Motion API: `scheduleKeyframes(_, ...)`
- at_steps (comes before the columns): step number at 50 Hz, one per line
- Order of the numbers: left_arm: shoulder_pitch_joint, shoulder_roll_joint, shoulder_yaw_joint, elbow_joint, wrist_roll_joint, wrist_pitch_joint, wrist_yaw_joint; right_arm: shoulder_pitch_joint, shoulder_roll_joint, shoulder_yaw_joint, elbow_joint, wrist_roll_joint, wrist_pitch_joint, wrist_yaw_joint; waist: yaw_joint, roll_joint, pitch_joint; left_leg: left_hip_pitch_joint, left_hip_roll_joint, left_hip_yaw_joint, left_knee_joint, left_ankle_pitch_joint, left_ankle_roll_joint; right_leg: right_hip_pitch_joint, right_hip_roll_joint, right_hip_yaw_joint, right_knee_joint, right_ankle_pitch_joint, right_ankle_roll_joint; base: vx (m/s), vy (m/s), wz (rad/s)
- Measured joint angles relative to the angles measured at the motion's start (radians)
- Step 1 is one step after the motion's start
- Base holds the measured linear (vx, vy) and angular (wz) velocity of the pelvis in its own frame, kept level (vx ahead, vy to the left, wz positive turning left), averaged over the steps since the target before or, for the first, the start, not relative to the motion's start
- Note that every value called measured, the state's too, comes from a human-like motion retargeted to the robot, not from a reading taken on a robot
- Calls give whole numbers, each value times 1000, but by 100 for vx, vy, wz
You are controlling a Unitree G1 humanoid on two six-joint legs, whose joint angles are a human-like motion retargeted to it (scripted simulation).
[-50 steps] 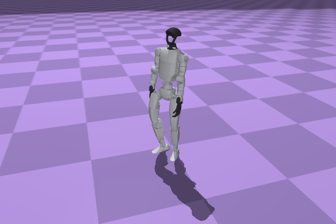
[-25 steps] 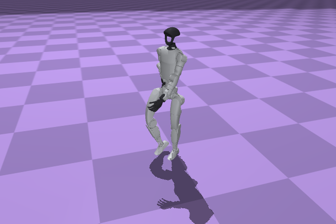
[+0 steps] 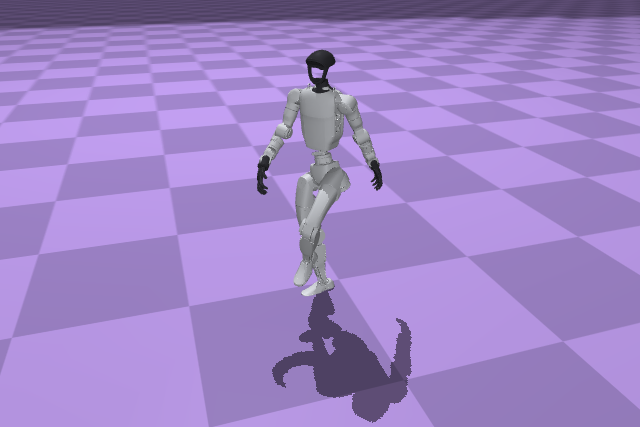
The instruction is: Upper body actions
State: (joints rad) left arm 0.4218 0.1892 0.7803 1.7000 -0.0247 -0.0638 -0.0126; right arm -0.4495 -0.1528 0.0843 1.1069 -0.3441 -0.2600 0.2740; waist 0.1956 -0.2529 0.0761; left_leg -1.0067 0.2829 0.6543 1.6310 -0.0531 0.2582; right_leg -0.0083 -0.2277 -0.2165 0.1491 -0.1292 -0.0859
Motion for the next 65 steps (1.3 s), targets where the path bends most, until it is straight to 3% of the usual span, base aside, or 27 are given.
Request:
scheduleKeyframes(3, -102, -10, -56, -20, 9, -23, -42, 67, 12, 20, 47, -34, 2, 5, -60, 84, -49, 109, 82, -102, 18, 38, -6, 23, 89, -55, -33, 1, 8, 9, 14, 69)
scheduleKeyframes(4, -128, -18, -78, -43, 18, -26, -61, 103, 18, 24, 75, -48, 7, 6, -79, 102, -69, 185, 72, -124, -49, 64, -20, 31, 104, -70, -40, 0, 14, 21, 23, 47)
scheduleKeyframes(5, -152, -29, -100, -69, 28, -28, -80, 142, 24, 27, 107, -64, 14, 7, -95, 115, -90, 279, 45, -136, -144, 93, -39, 40, 112, -83, -45, -3, 20, 29, 20, 7)
scheduleKeyframes(8, -206, -81, -173, -172, 23, -66, -78, 284, 39, -18, 239, -143, 59, 6, -113, 111, -148, 632, -158, -158, -709, 210, -116, 45, 95, -59, -12, -32, 48, 44, 18, -23)
scheduleKeyframes(10, -251, -120, -219, -223, -28, -136, -5, 381, 41, -79, 353, -178, 91, -29, -191, 159, -181, 871, -325, -395, -1170, 60, -226, 74, 147, -128, 24, -54, 55, 71, 14, 68)
scheduleKeyframes(12, -319, -158, -252, -254, -110, -204, 79, 474, 18, -132, 482, -160, 122, -78, -273, 210, -216, 1075, -276, -210, -1447, -102, -193, 72, 189, -224, 124, 32, 64, 66, 8, 83)
scheduleKeyframes(13, -381, -180, -270, -257, -152, -225, 84, 503, -7, -162, 543, -150, 156, -96, -337, 242, -238, 1060, -268, -300, -1508, -66, -205, 35, 183, -311, 208, 164, 74, 20, 7, 94)
scheduleKeyframes(15, -589, -183, -293, -240, -200, -226, -3, 516, -47, -232, 593, -57, 238, -113, -413, 292, -177, 997, -232, -476, -1519, -31, -218, -137, 148, -294, 474, 373, 107, -38, 4, 67)
scheduleKeyframes(17, -780, -168, -345, -302, -152, -191, -125, 537, -75, -323, 593, 104, 243, -169, -437, 286, -40, 1016, -213, -470, -1530, -13, -199, -311, 95, -246, 857, 284, 58, -66, 9, 36)
scheduleKeyframes(20, -1036, -90, -492, -423, -23, -148, -247, 567, -115, -394, 593, 337, 231, -183, -546, 287, 101, 1002, -201, -487, -1526, 0, -185, -593, -95, -255, 1330, 177, -7, -45, 20, 125)
scheduleKeyframes(22, -1114, -45, -500, -525, 129, -145, -219, 593, -135, -426, 593, 340, 242, -195, -610, 308, 141, 958, -181, -538, -1502, 6, -178, -774, -114, -231, 1466, 148, -38, -12, 10, 72)
scheduleKeyframes(25, -1116, -13, -561, -644, 234, -189, -126, 676, -166, -418, 593, 335, 258, -297, -690, 363, 134, 915, -118, -592, -1484, 19, -183, -954, -116, -260, 1514, 119, -71, 30, -11, 44)
scheduleKeyframes(28, -1067, -22, -626, -721, 246, -223, -50, 744, -170, -428, 593, 310, 252, -369, -662, 411, 87, 889, -74, -590, -1473, 24, -182, -1015, -76, -278, 1458, 111, -74, 29, -13, -17)
scheduleKeyframes(35, -894, -64, -640, -720, 192, -246, -49, 648, -110, -426, 593, 217, 192, -244, -599, 341, 18, 914, -150, -547, -1474, 2, -170, -714, -72, -259, 1262, 138, -23, 2, -1, -40)
scheduleKeyframes(39, -710, -104, -578, -569, 177, -243, -65, 557, -73, -354, 540, 181, 167, -164, -521, 316, -32, 957, -178, -473, -1496, -23, -179, -372, 3, -232, 907, 205, 31, 1, -2, -80)
scheduleKeyframes(43, -541, -159, -513, -356, 104, -290, -28, 505, -57, -278, 422, 73, 161, -126, -440, 292, -96, 979, -220, -433, -1510, -38, -190, -51, 98, -178, 365, 289, 84, 3, -9, -47)
scheduleKeyframes(45, -466, -168, -478, -267, 79, -296, -27, 478, -61, -235, 356, 7, 147, -115, -422, 256, -131, 968, -276, -436, -1508, -46, -189, 59, 113, -107, 113, 254, 150, -11, -13, 6)
scheduleKeyframes(46, -433, -160, -458, -234, 84, -292, -23, 464, -66, -207, 321, -25, 138, -112, -412, 242, -142, 967, -294, -432, -1509, -52, -190, 95, 109, -94, 41, 175, 181, -17, -15, -7)
scheduleKeyframes(47, -402, -149, -436, -204, 94, -286, -13, 451, -70, -179, 286, -57, 128, -108, -397, 228, -153, 968, -308, -423, -1510, -58, -193, 127, 95, -118, -24, 117, 213, -20, -19, -50)
scheduleKeyframes(50, -319, -106, -351, -150, 165, -256, 46, 422, -77, -102, 196, -135, 100, -95, -314, 205, -180, 974, -300, -351, -1510, -80, -217, 147, 34, -291, -127, 79, 284, -19, -20, -121)
scheduleKeyframes(53, -222, -76, -255, -125, 165, -214, 64, 361, -70, -42, 166, -170, 71, -90, -211, 194, -206, 962, -254, -254, -1517, -82, -254, 52, 54, -221, -121, 42, 227, -34, -36, -159)
scheduleKeyframes(55, -187, -69, -209, -117, 105, -192, 23, 303, -52, -8, 194, -167, 62, -92, -188, 186, -178, 975, -234, -213, -1518, -72, -268, 22, 76, -125, -102, 40, 201, -43, -40, -95)
scheduleKeyframes(60, -200, -62, -109, -71, -34, -136, -78, 170, 3, 58, 310, -135, 86, -77, -270, 192, -64, 978, -192, -246, -1486, -13, -266, 49, 115, -88, -103, 54, 156, -50, -30, 29)
scheduleKeyframes(65, -238, -74, -153, -165, 55, -141, -113, 246, 11, 0, 386, -92, 105, -120, -272, 191, -70, 890, -184, -293, -1425, 67, -248, 56, 121, -131, -145, 74, 127, -23, -12, 82)
